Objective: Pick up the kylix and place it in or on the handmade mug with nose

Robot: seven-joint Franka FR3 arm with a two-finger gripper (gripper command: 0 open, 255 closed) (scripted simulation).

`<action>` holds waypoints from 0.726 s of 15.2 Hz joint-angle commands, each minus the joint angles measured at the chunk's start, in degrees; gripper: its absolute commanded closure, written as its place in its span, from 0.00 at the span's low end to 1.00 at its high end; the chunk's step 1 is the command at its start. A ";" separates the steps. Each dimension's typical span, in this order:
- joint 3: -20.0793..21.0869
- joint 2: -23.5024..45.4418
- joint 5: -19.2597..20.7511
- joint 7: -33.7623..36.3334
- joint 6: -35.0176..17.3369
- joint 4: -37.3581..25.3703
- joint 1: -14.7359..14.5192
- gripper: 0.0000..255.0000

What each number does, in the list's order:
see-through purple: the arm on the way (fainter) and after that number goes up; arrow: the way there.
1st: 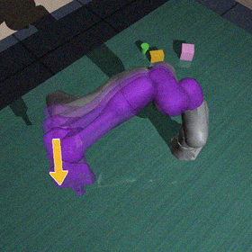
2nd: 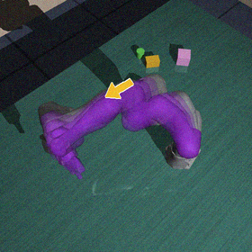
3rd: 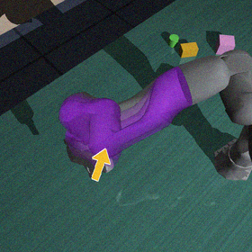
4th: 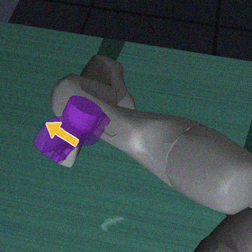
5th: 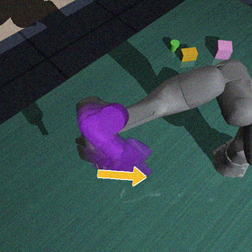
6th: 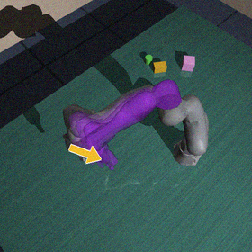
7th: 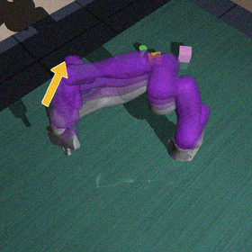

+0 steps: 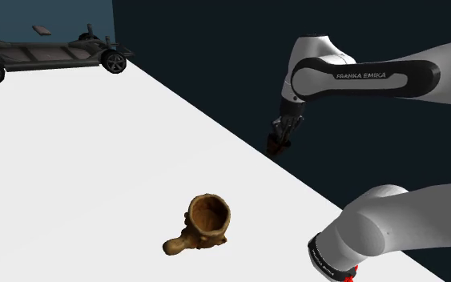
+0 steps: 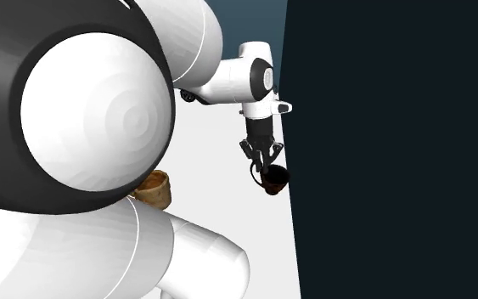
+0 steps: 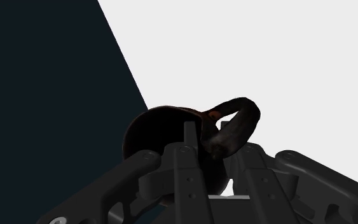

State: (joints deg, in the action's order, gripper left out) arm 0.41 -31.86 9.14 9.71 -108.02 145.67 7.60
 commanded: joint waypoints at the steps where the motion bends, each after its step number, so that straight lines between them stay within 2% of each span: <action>1: 0.04 -0.38 -0.12 -0.23 1.72 -1.34 -0.04 1.00; 11: 0.21 -1.45 -0.51 -1.34 9.64 -8.27 -0.09 1.00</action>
State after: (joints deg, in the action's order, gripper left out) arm 0.63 -33.05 8.64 8.53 -99.24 138.01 7.49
